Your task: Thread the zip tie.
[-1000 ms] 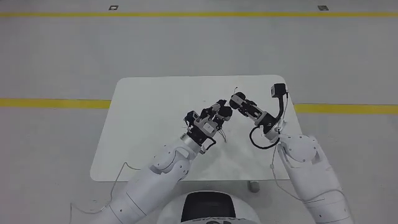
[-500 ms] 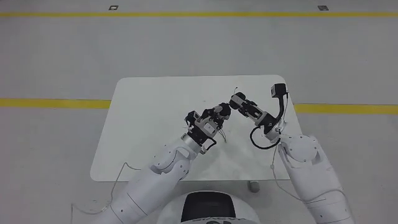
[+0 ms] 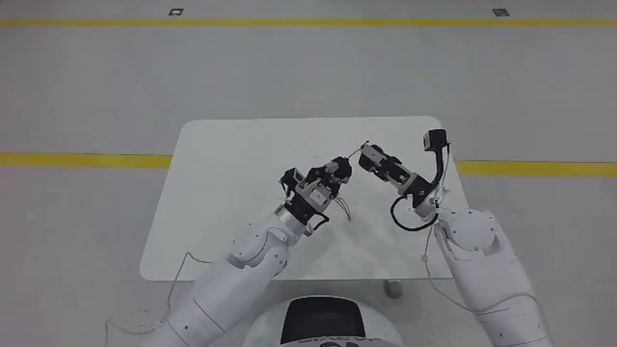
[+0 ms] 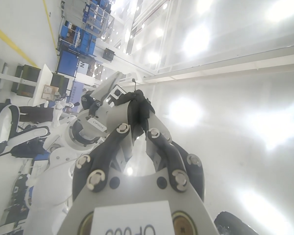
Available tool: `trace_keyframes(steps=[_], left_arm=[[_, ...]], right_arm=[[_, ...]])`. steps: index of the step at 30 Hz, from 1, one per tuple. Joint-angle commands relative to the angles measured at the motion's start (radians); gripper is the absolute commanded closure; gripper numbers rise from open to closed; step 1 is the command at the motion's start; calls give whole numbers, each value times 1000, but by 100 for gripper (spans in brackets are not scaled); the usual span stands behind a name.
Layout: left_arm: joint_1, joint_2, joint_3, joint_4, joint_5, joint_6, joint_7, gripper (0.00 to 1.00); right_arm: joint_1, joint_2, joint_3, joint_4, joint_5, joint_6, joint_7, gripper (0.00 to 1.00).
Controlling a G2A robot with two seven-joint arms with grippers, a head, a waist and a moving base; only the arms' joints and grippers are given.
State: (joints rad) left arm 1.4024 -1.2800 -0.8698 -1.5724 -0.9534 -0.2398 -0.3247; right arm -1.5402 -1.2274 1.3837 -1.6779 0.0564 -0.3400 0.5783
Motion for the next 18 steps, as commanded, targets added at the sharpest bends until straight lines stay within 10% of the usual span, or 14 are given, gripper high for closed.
trace_keyframes(steps=[1, 18], left_arm=[[4, 3, -13, 4, 11, -5, -23, 100], [3, 17, -49, 30, 124, 7, -80, 100]], right_arm=[[-3, 3, 12, 1, 22, 0, 15, 0], [0, 16, 56, 21, 123, 22, 130, 0]])
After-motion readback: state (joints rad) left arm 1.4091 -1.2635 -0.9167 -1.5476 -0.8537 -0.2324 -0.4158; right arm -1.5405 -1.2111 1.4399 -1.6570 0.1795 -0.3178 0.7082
